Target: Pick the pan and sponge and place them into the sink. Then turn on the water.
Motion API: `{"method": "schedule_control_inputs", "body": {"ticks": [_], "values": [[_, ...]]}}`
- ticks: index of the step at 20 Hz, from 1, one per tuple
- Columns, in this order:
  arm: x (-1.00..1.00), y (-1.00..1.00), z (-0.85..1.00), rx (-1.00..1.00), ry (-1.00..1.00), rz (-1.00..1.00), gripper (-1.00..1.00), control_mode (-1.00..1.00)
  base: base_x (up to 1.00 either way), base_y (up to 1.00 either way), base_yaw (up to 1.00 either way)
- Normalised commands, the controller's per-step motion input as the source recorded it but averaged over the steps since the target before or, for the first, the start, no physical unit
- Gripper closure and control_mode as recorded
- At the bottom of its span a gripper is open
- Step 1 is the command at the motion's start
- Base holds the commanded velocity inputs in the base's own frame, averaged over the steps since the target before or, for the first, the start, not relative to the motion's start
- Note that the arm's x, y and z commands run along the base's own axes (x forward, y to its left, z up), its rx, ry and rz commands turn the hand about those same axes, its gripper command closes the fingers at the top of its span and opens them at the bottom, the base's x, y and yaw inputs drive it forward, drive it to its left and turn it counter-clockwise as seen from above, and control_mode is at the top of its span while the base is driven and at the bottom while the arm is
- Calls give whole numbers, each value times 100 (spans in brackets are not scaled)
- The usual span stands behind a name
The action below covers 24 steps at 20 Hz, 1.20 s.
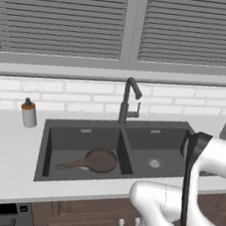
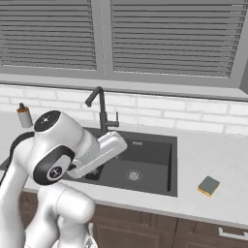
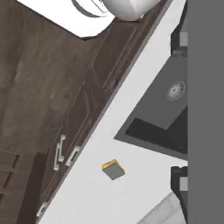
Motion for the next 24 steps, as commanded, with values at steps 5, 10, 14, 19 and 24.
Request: {"method": "schedule_control_inputs", "body": {"ticks": [5, 10, 14, 19, 24], "values": [[0, -80, 0, 15, -37, -41, -100, -100, 0, 0, 0], [6, -90, 0, 23, -23, -47, -100, -100, 0, 0, 0], [16, -90, 0, 27, -8, -56, -100, -100, 0, 0, 0], [47, -65, 0, 26, -2, -45, -100, -100, 0, 0, 0], [83, -29, 0, 23, 3, -35, -100, -100, 0, 0, 0]]}}
